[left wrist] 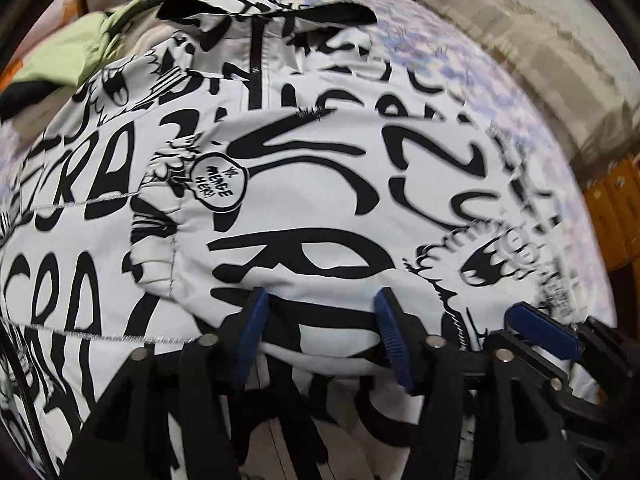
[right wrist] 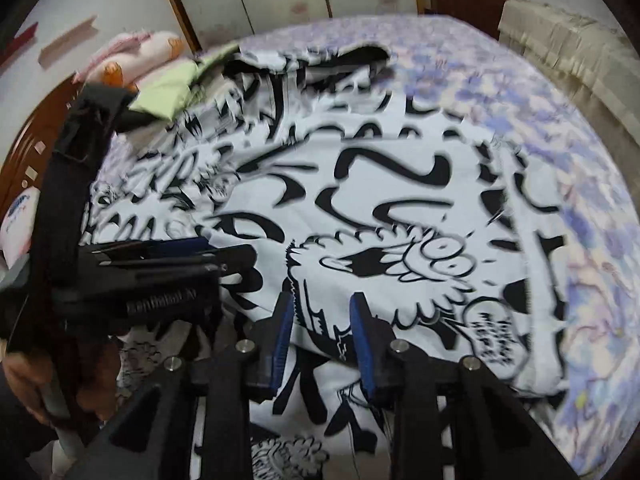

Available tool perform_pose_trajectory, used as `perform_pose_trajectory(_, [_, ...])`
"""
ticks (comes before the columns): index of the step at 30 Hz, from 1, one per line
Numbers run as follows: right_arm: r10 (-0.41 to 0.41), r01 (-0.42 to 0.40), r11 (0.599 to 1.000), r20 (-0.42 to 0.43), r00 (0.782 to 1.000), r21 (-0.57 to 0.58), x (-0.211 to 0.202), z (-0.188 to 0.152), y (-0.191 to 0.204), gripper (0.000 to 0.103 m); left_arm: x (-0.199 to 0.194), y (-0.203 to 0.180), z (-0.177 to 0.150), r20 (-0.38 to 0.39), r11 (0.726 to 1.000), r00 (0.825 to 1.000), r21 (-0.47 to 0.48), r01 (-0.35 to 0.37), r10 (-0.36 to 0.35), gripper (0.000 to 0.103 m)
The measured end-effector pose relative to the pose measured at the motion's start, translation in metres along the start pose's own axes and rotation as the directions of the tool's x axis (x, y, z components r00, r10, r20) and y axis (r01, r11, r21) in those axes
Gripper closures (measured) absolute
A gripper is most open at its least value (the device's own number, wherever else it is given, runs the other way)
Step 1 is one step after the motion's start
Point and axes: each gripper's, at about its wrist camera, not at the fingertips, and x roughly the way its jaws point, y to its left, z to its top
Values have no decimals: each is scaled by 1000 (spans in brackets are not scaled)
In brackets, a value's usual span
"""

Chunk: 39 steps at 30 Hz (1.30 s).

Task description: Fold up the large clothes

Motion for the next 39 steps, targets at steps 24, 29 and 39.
perform_pose_trajectory(24, [-135, 140, 956, -37, 990, 257, -30, -24, -90, 98, -7, 45, 5, 16, 998, 1000, -69, 15, -14, 38])
perform_pose_trajectory(29, [-127, 132, 961, -35, 991, 243, -42, -24, -77, 98, -21, 43, -1, 24, 998, 1000, -66, 18, -16, 34])
perform_pose_trajectory(39, [-126, 125, 980, -6, 992, 154, -83, -15, -37, 96, -72, 41, -18, 77, 999, 996, -36, 41, -38, 34])
